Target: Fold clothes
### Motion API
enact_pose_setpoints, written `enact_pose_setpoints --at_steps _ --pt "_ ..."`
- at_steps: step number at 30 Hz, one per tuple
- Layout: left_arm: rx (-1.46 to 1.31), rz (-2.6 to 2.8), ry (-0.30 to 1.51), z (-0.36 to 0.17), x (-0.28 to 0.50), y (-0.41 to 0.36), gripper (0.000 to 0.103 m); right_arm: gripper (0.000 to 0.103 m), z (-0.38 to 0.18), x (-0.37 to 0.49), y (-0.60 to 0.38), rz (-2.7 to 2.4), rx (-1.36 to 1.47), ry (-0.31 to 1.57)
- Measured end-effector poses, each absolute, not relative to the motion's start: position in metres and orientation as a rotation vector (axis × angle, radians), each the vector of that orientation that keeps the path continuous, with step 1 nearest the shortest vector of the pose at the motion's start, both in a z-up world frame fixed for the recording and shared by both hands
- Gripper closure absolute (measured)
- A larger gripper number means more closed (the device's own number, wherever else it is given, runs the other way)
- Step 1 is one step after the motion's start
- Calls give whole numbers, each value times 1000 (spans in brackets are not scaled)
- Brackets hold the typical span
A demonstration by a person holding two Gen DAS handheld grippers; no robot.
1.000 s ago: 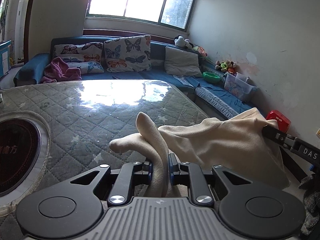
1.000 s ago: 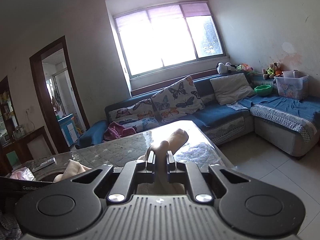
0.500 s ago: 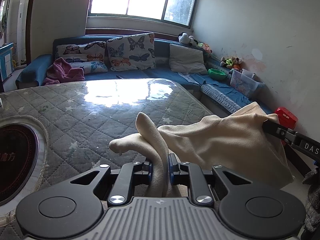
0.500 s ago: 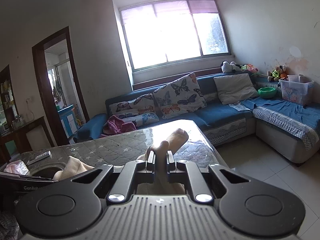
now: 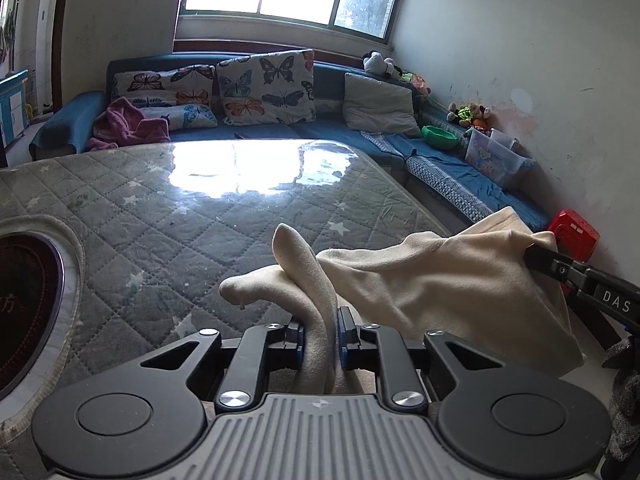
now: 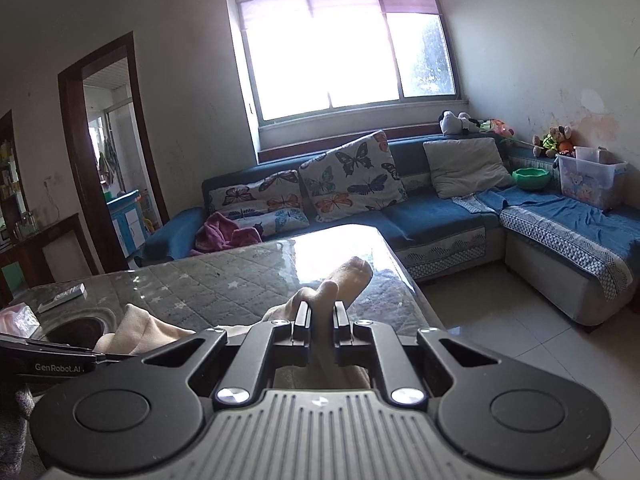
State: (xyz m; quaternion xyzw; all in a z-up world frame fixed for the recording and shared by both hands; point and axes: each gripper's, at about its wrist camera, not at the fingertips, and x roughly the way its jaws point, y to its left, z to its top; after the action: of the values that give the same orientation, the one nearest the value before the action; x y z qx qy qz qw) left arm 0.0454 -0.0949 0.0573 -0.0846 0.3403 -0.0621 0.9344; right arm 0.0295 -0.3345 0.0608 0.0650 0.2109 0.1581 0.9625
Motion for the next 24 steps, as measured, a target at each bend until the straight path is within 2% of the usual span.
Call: enact_pose_setpoints --at_steps 24 --pt "-247 -137 823 20 56 -73 85 94 14 62 -338 246 77 592"
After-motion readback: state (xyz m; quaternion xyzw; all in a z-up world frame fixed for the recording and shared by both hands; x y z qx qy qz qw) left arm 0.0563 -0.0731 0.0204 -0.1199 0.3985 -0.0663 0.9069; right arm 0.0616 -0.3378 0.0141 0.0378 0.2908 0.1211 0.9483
